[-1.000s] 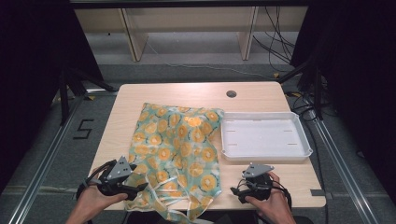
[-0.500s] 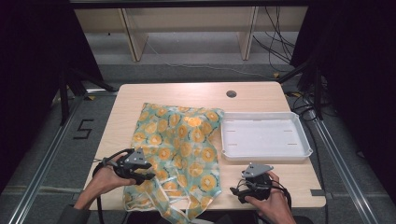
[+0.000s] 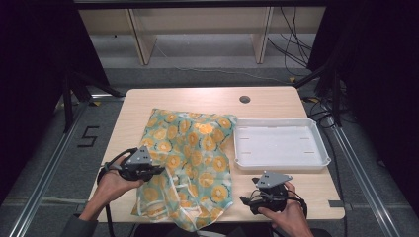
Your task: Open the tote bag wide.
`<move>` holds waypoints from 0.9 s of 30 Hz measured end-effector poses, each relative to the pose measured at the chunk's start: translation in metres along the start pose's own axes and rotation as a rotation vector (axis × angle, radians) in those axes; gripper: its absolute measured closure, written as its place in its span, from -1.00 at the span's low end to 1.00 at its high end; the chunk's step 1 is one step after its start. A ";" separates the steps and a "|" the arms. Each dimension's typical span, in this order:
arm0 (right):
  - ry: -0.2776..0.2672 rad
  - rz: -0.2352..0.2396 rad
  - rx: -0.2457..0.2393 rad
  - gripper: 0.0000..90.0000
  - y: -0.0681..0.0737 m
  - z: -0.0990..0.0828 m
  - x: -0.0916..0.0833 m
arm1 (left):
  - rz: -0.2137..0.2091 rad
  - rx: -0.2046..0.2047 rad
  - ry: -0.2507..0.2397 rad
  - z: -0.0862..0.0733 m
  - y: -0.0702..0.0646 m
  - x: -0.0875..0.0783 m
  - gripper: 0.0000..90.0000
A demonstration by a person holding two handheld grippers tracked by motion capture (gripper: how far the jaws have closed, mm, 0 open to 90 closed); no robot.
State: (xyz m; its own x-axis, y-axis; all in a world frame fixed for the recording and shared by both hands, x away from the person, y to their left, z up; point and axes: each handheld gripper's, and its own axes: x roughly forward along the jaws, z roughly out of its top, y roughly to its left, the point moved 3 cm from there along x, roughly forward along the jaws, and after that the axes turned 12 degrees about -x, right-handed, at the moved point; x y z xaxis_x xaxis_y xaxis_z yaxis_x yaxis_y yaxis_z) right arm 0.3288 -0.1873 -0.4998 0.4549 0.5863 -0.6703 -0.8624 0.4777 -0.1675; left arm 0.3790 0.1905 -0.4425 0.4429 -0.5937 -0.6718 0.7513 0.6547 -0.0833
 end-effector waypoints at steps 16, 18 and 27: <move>-0.055 0.116 -0.141 -0.53 0.035 0.020 0.005 | 0.009 -0.153 -0.184 0.034 0.012 -0.012 0.98; -0.061 0.135 -0.143 -0.53 0.041 0.022 0.009 | 0.006 -0.165 -0.185 0.033 0.013 -0.011 0.98; -0.087 0.182 -0.207 -0.54 0.058 0.036 0.022 | -0.004 -0.180 -0.191 0.033 0.016 -0.014 0.98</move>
State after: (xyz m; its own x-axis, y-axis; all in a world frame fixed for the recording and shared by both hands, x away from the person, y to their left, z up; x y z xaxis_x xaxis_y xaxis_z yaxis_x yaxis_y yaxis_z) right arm 0.2962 -0.1234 -0.4982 0.2983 0.7083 -0.6398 -0.9545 0.2209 -0.2005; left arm 0.4014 0.1940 -0.4102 0.5371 -0.6630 -0.5216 0.6615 0.7147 -0.2272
